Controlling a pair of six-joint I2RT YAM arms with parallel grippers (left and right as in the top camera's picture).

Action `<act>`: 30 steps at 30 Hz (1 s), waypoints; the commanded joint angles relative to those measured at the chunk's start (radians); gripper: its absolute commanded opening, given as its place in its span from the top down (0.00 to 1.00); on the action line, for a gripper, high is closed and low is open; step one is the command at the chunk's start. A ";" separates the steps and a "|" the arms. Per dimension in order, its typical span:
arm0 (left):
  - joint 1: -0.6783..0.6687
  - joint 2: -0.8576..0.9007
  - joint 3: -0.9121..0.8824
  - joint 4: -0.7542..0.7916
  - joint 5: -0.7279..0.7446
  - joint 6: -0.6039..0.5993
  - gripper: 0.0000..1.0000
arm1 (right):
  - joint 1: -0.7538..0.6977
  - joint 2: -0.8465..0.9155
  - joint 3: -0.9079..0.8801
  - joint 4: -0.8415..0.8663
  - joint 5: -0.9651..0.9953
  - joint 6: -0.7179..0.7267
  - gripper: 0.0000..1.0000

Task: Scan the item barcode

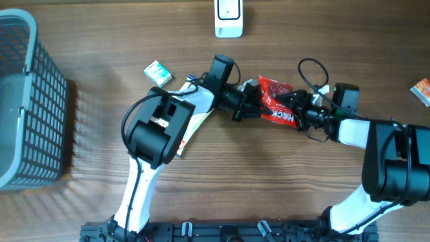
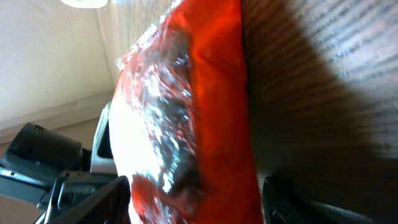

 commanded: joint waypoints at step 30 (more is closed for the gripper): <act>0.104 -0.096 -0.007 0.096 0.037 0.144 0.27 | 0.023 -0.029 0.141 -0.204 0.055 -0.180 0.95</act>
